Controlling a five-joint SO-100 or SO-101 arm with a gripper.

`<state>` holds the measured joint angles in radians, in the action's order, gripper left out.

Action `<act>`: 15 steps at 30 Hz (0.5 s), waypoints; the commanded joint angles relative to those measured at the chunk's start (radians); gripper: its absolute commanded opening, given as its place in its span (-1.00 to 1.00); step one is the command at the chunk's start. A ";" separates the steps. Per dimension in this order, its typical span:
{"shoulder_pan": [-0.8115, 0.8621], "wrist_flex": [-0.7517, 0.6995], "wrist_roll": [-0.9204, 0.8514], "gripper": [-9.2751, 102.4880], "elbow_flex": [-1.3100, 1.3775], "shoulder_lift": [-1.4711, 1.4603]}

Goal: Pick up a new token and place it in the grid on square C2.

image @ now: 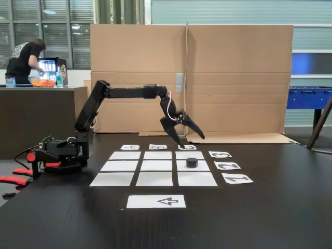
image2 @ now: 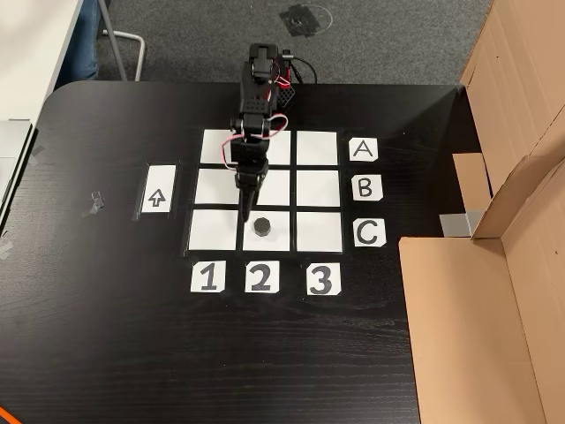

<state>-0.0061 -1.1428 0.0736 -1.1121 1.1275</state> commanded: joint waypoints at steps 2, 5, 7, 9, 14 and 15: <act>0.041 0.072 -0.023 -0.23 -0.110 0.204; 0.072 0.101 -0.040 -0.23 -0.186 0.301; 0.103 0.123 -0.051 -0.23 -0.235 0.368; 0.141 0.149 -0.063 -0.23 -0.293 0.446; 0.264 0.179 -0.101 -0.23 -0.397 0.630; 0.288 0.181 -0.106 -0.23 -0.413 0.664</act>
<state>0.2163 -0.9787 -0.0153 -1.4956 1.6552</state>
